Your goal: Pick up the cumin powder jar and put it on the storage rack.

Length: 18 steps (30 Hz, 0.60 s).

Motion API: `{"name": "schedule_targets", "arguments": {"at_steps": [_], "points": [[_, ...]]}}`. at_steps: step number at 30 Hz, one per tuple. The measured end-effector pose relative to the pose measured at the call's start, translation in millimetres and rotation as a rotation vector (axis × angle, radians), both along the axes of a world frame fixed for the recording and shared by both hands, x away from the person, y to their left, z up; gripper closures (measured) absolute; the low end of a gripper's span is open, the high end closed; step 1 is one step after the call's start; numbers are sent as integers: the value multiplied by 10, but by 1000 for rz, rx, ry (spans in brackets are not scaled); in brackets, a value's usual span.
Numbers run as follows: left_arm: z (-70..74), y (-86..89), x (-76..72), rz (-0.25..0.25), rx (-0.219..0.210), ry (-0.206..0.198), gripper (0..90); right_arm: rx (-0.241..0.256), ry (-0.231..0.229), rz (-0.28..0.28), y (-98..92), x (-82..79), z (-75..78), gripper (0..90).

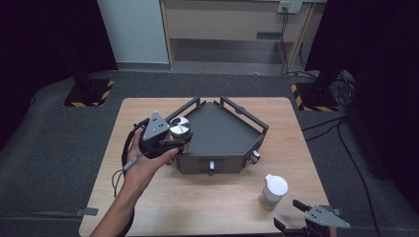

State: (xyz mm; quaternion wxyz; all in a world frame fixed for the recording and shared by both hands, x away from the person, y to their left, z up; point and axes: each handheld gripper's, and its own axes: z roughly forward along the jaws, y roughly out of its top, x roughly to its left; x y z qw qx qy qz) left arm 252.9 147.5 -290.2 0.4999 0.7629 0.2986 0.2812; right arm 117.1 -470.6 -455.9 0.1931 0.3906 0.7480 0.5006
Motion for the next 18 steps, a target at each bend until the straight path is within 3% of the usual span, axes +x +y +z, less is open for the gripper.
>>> {"name": "schedule_targets", "arguments": {"at_steps": [18], "points": [[-181,-104,302,13,-18,17,308,4,7,0,-13,25,-8,40]]}}
